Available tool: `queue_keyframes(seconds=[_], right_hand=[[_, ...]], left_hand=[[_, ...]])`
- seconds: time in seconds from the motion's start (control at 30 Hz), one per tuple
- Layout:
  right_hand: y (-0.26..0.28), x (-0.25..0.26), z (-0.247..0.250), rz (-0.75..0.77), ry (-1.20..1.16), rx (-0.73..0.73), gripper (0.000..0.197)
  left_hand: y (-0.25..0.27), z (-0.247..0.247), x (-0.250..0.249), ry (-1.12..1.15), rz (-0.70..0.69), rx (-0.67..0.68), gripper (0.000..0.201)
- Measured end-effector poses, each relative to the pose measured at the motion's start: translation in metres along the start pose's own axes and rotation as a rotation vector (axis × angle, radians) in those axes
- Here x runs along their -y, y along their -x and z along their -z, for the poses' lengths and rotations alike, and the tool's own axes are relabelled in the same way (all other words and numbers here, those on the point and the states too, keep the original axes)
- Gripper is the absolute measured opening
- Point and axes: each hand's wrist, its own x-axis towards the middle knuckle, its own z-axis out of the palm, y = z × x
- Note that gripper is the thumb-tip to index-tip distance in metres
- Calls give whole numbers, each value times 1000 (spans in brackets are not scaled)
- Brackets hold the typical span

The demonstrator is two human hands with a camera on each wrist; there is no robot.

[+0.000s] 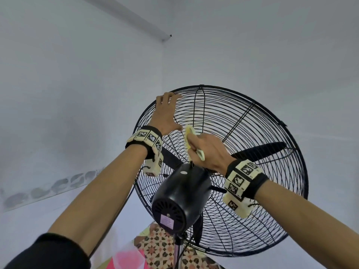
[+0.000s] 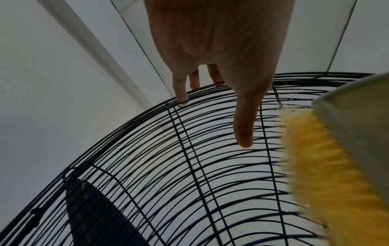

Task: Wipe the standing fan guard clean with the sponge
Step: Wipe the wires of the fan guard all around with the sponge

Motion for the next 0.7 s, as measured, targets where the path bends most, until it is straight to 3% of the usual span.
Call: queue_keyframes(seconds=[0.17, 0.3, 0.37, 0.43, 0.47, 0.63, 0.7], right_hand=[[11, 0, 2, 59, -62, -28, 12], [-3, -10, 21, -73, -134, -322, 14], [4, -8, 16, 73, -142, -184, 10], [17, -5, 6, 181, -103, 54, 24], [20, -5, 3, 177, -70, 84, 28], [-11, 4, 21, -91, -83, -381, 17], [-11, 3, 16, -4, -130, -247, 8]], left_hand=[[2, 1, 0, 4, 3, -10, 114], [2, 2, 0, 6, 13, -6, 114], [3, 3, 0, 0, 12, -8, 114], [3, 3, -1, -4, 10, -5, 114], [4, 3, -1, -2, 13, -2, 114], [3, 2, 0, 5, 11, -16, 114], [3, 2, -1, 12, 13, -11, 113]])
